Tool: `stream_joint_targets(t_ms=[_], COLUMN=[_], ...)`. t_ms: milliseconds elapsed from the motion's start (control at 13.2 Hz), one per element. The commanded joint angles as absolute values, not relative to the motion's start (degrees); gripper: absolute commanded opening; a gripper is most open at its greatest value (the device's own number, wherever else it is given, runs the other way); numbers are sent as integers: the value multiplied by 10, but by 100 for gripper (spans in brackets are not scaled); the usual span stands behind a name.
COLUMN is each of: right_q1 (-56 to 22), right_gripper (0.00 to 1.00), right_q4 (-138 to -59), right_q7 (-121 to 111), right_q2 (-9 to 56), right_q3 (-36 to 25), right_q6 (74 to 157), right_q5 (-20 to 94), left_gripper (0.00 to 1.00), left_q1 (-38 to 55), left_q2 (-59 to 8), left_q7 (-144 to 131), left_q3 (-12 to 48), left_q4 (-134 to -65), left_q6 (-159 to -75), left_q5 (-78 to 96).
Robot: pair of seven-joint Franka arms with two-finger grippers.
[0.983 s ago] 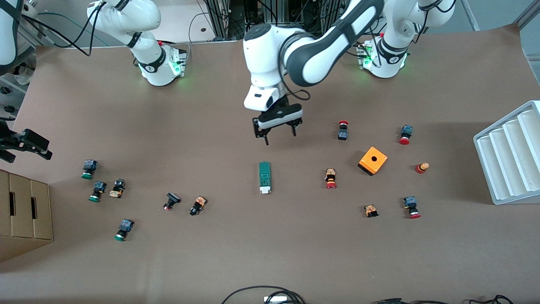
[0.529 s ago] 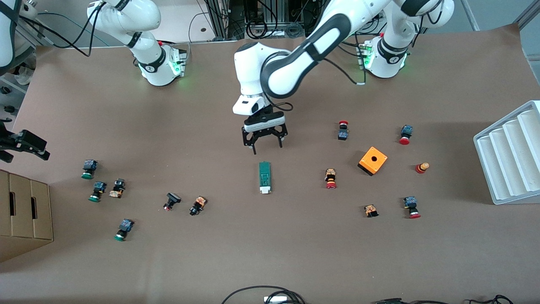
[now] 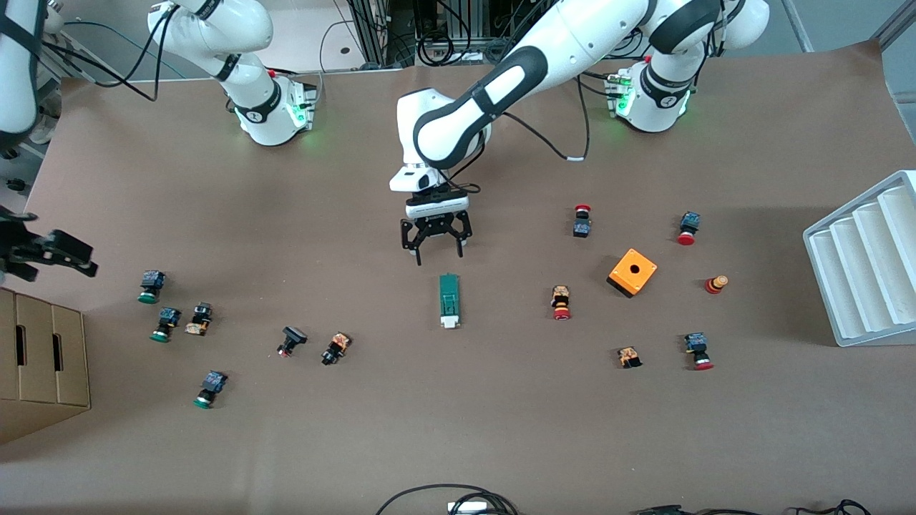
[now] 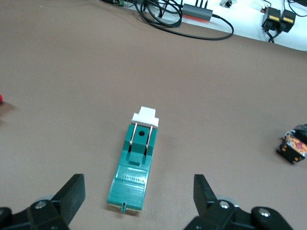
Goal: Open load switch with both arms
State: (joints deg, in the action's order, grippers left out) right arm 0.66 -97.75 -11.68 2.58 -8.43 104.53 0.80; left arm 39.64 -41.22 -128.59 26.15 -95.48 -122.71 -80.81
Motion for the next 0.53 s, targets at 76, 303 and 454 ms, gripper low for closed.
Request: stream_joint_targets(t_ms=[76, 303, 454], right_q1=[1, 2, 1], right_gripper=[100, 100, 100], right_q4=[-972, -968, -960], right_q7=[-123, -125, -118], right_q2=[61, 89, 105], right_q3=[-84, -85, -84], right_q6=[1033, 1036, 1041], right_q5=[5, 27, 27], left_gripper=[100, 100, 100], left_q1=[426, 439, 443], left_q2=[-456, -477, -496], left_q7=[-1302, -1344, -1351], left_q3=[253, 252, 252], left_q4=[-935, -936, -934], left_q6=[-1181, -1165, -1139], left_q5=[-865, -907, -920])
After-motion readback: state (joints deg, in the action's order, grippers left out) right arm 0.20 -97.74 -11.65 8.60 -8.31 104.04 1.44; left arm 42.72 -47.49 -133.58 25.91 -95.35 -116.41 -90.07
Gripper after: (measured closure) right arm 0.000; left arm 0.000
